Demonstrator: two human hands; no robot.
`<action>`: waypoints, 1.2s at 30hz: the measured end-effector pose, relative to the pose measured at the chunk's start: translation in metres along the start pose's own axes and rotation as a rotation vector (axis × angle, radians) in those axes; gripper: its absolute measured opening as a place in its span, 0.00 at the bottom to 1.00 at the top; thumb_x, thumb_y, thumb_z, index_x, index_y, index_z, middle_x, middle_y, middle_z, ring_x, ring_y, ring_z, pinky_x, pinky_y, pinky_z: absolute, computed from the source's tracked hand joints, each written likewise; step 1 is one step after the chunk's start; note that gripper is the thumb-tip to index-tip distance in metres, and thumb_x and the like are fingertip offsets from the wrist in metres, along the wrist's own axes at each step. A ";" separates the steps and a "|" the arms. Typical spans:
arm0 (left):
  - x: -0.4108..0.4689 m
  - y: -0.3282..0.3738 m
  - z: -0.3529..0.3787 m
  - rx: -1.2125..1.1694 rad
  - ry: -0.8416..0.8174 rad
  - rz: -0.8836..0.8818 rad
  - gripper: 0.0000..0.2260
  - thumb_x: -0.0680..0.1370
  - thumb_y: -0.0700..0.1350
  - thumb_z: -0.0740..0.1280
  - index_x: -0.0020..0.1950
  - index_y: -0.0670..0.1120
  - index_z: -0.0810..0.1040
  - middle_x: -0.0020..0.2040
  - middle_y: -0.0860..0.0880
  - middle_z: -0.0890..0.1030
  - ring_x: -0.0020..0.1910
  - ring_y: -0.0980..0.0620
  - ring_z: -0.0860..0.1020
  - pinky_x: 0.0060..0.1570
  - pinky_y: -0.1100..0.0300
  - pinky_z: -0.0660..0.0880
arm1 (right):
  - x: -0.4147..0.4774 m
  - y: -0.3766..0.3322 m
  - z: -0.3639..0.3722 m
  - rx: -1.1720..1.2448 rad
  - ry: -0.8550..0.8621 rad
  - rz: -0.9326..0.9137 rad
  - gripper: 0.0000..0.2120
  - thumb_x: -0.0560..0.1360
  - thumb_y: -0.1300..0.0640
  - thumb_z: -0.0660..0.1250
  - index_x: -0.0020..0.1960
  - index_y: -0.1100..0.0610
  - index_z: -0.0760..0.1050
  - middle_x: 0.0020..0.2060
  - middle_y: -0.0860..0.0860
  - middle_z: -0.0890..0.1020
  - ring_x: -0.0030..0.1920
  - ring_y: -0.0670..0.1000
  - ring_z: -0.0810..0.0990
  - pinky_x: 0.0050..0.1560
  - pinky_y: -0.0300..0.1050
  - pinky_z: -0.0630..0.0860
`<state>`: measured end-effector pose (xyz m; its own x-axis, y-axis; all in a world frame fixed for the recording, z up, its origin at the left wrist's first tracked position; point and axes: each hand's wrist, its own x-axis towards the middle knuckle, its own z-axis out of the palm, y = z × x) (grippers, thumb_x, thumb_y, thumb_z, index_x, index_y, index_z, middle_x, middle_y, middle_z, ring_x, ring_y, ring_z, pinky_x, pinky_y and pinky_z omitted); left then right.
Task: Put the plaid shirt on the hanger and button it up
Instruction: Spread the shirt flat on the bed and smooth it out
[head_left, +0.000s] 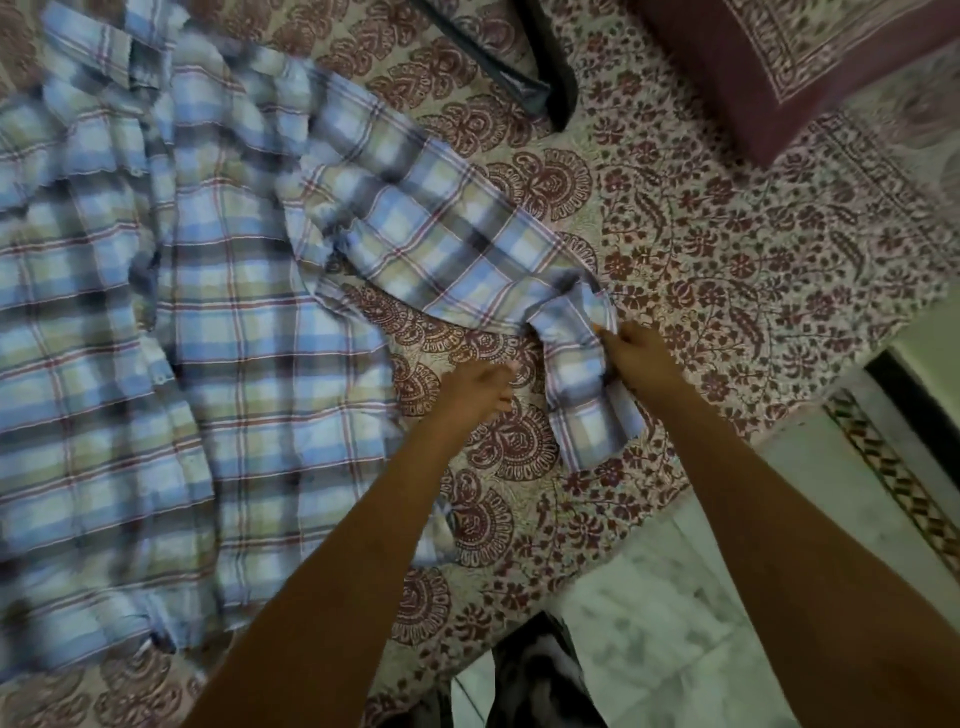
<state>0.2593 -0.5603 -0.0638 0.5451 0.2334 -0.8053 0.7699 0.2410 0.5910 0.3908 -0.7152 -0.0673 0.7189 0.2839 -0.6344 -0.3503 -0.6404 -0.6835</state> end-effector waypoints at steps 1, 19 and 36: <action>-0.003 0.004 0.011 -0.057 -0.057 -0.056 0.20 0.76 0.56 0.64 0.60 0.42 0.75 0.48 0.43 0.80 0.46 0.47 0.79 0.48 0.56 0.76 | -0.005 0.001 0.002 0.067 0.026 0.002 0.08 0.77 0.57 0.64 0.41 0.58 0.75 0.38 0.57 0.80 0.39 0.53 0.78 0.42 0.43 0.78; 0.004 0.027 0.058 -0.738 0.190 0.048 0.09 0.77 0.37 0.64 0.56 0.45 0.74 0.51 0.45 0.80 0.51 0.44 0.78 0.48 0.49 0.78 | -0.036 -0.005 -0.020 0.173 -0.348 -0.036 0.21 0.74 0.39 0.59 0.59 0.53 0.71 0.52 0.53 0.80 0.52 0.56 0.80 0.48 0.49 0.79; -0.003 0.017 0.030 -0.359 0.065 -0.136 0.09 0.74 0.36 0.68 0.51 0.45 0.74 0.56 0.40 0.78 0.44 0.50 0.77 0.45 0.57 0.77 | -0.034 0.017 -0.024 0.314 -0.528 0.417 0.09 0.77 0.65 0.58 0.57 0.61 0.70 0.45 0.56 0.79 0.39 0.51 0.82 0.34 0.41 0.81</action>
<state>0.2809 -0.5852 -0.0527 0.4153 0.2329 -0.8794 0.6619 0.5858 0.4677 0.3749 -0.7524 -0.0489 0.1317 0.4177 -0.8990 -0.7434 -0.5583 -0.3683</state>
